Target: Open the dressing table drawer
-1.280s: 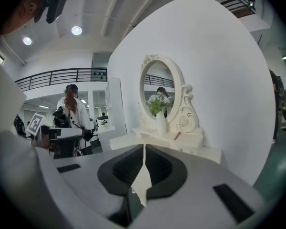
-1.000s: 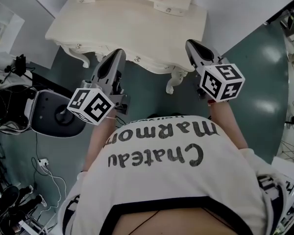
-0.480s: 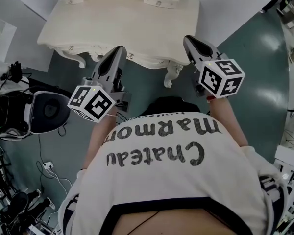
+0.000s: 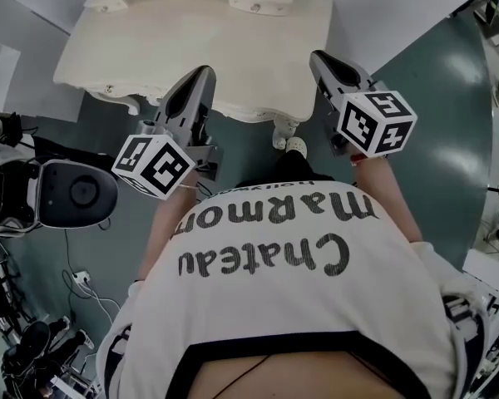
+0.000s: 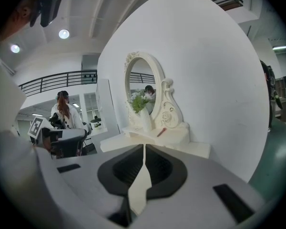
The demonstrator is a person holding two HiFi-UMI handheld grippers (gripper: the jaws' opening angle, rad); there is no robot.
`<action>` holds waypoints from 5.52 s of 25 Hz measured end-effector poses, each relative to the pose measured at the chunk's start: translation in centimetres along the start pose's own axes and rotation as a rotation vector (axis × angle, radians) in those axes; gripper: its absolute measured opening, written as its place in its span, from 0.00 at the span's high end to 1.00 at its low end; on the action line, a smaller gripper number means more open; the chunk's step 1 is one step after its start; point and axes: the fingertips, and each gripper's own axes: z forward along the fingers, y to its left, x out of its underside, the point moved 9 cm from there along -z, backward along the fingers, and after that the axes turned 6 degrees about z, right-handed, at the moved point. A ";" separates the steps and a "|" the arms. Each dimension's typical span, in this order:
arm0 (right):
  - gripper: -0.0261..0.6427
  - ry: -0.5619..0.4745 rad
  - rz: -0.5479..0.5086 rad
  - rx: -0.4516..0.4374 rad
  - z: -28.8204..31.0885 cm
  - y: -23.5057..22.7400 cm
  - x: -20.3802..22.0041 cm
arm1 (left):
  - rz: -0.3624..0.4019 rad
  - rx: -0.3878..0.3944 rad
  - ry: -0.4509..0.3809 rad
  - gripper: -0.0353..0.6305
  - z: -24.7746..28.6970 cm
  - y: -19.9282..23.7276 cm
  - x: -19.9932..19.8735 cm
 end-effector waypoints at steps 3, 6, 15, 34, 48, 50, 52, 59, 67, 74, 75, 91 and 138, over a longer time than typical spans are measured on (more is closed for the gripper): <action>0.91 0.007 -0.003 -0.015 1.0 -2.4 -1.0 | -0.003 -0.012 -0.005 0.91 2.5 0.0 0.2; 0.91 0.017 0.006 -0.021 0.1 -6.1 0.6 | -0.005 -0.021 0.001 0.91 4.6 -1.5 3.2; 0.91 0.060 -0.012 -0.042 4.5 -13.3 -5.4 | -0.044 -0.068 0.009 0.91 13.7 -0.5 2.5; 0.91 0.125 0.007 -0.045 13.3 -26.2 -10.0 | 0.033 -0.277 0.110 0.91 27.3 7.2 5.6; 0.91 0.157 0.075 -0.055 14.5 -29.2 -7.5 | 0.083 -0.368 0.372 0.87 28.5 11.2 12.1; 0.91 0.157 0.083 -0.052 14.4 -29.6 -7.3 | 0.077 -0.375 0.396 0.67 28.8 11.4 12.6; 0.91 0.155 0.092 -0.047 13.8 -30.1 -7.2 | 0.079 -0.375 0.416 0.67 29.1 11.1 13.0; 0.91 0.166 0.124 -0.037 11.5 -29.2 -3.5 | 0.128 -0.382 0.469 0.61 27.4 11.2 15.7; 0.91 0.166 0.130 -0.025 14.6 -30.9 -5.6 | 0.194 -0.390 0.467 0.61 31.8 14.5 14.0; 0.91 0.160 0.140 -0.022 13.6 -31.1 -6.2 | 0.265 -0.379 0.486 0.68 32.7 13.7 13.6; 0.91 0.160 0.141 -0.023 13.4 -31.1 -6.2 | 0.276 -0.374 0.483 0.71 32.8 13.7 13.6; 0.91 0.145 0.147 -0.020 12.4 -30.8 -6.4 | 0.292 -0.363 0.508 0.79 32.7 13.4 13.7; 0.91 0.131 0.102 -0.059 12.9 -28.5 -7.6 | 0.325 -0.310 0.528 0.79 30.5 13.8 14.0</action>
